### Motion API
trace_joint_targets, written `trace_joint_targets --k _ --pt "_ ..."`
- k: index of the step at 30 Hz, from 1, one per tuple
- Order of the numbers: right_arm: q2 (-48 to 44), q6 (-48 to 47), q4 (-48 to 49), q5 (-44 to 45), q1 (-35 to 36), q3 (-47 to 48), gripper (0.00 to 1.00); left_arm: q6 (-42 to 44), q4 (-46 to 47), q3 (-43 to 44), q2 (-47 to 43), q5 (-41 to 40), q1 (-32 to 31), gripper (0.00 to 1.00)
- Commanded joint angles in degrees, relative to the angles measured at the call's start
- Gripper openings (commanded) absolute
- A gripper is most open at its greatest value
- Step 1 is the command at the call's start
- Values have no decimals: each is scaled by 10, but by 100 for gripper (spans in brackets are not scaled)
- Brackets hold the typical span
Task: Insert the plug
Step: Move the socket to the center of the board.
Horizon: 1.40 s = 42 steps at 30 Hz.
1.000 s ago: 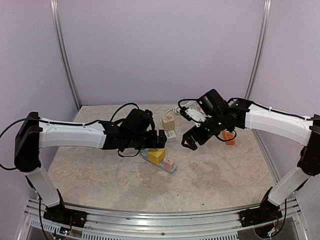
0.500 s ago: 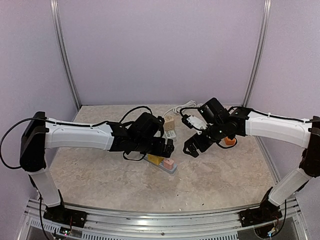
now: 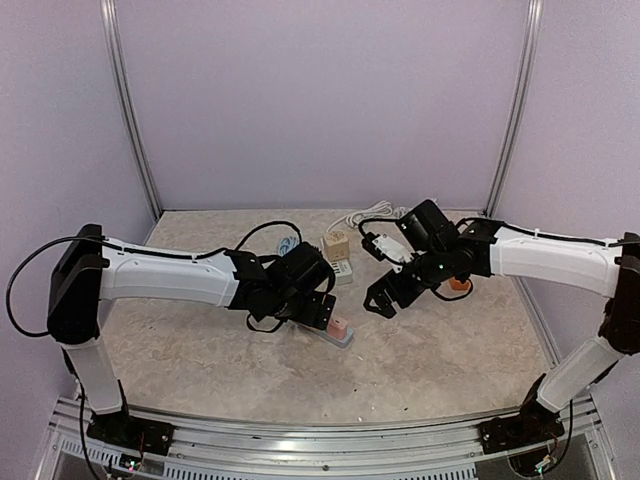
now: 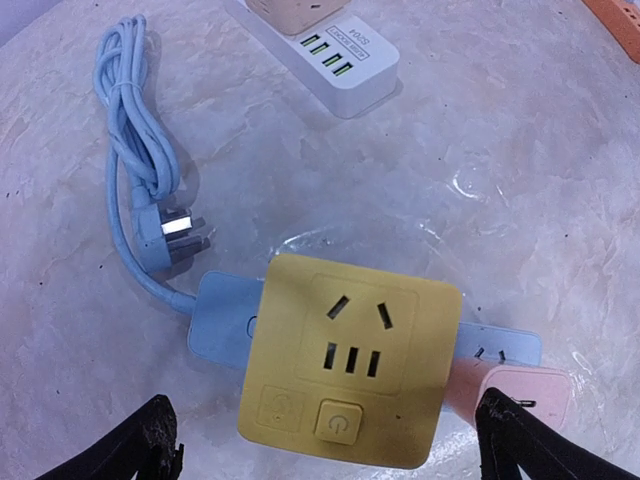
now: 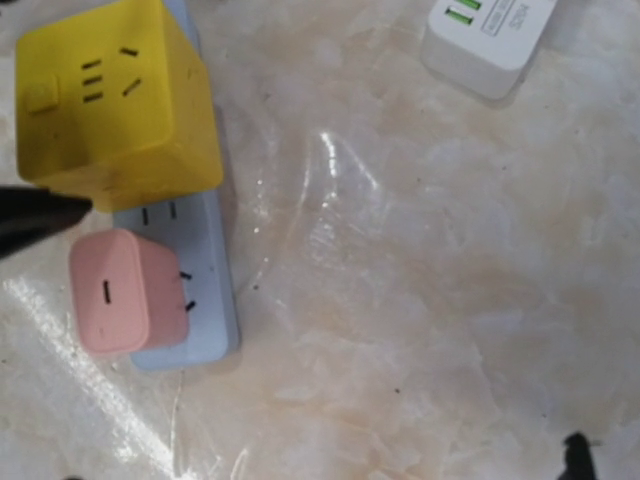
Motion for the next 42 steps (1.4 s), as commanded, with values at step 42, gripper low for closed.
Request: trace_joint_targets --k 42 --pt "113 38 109 -21 16 -28 100 18 -55 -149 -111 -82 145 95"
